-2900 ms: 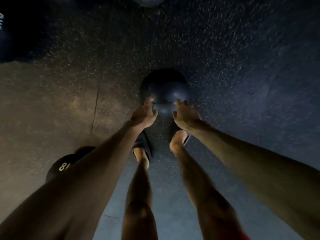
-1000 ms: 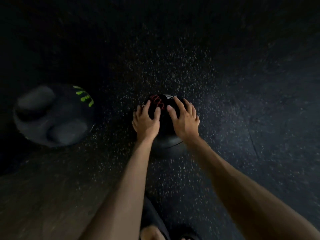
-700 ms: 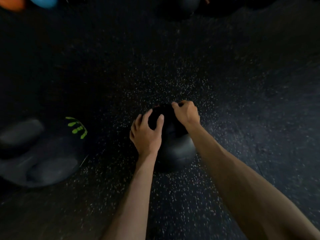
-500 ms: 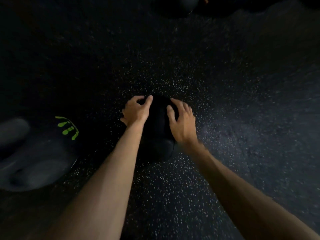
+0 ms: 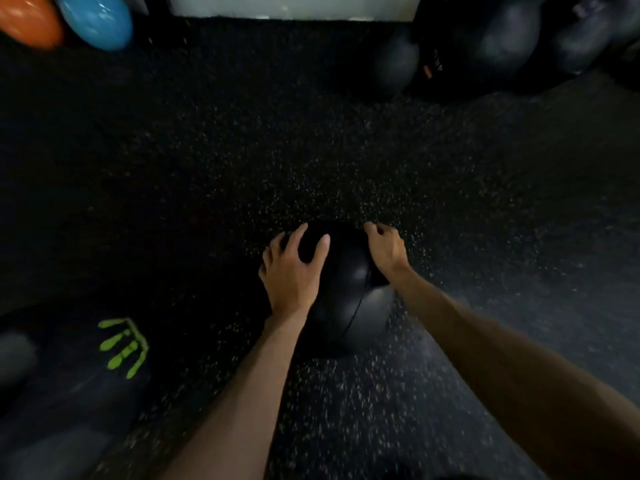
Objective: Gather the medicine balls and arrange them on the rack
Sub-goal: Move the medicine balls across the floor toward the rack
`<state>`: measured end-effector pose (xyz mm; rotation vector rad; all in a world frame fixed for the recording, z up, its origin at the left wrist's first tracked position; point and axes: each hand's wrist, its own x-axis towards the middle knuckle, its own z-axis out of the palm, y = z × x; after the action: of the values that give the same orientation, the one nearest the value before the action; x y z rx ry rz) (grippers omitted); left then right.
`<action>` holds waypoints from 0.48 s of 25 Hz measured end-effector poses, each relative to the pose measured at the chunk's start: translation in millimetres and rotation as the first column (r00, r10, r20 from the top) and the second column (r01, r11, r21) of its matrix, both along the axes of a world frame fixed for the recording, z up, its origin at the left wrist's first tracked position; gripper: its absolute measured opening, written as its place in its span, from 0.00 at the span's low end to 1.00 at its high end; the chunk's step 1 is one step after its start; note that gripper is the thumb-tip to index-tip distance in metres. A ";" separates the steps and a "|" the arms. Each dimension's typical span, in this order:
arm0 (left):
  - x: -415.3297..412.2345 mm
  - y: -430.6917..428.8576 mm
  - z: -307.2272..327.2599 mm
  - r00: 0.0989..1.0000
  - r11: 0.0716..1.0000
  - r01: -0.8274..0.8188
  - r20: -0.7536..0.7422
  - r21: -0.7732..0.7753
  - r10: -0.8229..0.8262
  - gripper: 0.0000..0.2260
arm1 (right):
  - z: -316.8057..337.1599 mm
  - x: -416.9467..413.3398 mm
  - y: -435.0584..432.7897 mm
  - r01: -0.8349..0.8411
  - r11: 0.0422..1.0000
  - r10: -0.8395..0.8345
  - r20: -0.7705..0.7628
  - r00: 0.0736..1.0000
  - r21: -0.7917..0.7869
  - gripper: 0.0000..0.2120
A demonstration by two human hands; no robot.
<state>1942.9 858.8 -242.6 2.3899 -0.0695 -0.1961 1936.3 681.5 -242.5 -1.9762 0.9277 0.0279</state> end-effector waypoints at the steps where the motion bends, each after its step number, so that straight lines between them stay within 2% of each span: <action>1: 27.8 -13.9 -2.5 0.999 0.999 -0.040 -0.011 -0.005 0.040 0.26 | -2.5 9.8 -5.2 -0.016 0.999 0.019 0.087 0.996 -0.034 0.17; 3: 78.0 -28.0 -8.0 0.988 0.989 -0.136 -0.082 -0.055 0.131 0.22 | -12.4 9.5 -0.3 -0.144 0.972 0.195 0.291 0.937 -0.188 0.17; 5: 111.6 -31.2 -12.3 0.972 0.976 -0.205 -0.127 -0.067 0.196 0.19 | -27.2 -5.5 13.3 -0.234 0.885 0.382 0.342 0.858 -0.401 0.23; 6: 120.5 -30.7 -14.2 0.969 0.973 -0.219 -0.132 -0.071 0.209 0.17 | -31.6 -10.8 17.6 -0.241 0.855 0.415 0.326 0.850 -0.459 0.25; 9: 124.6 -27.3 -17.1 0.990 0.975 -0.139 -0.050 -0.172 0.132 0.14 | -26.4 10.8 10.1 -0.237 0.882 0.375 0.301 0.877 -0.408 0.26; 12: 96.9 -19.3 -17.2 0.993 0.978 0.012 0.115 -0.208 0.013 0.20 | -15.2 56.6 -18.9 -0.242 0.944 0.299 0.266 0.917 -0.226 0.27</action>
<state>2039.8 839.5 -259.8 2.1900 -0.1371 -0.0468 1992.9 662.6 -257.7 -2.1981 0.4691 -0.2021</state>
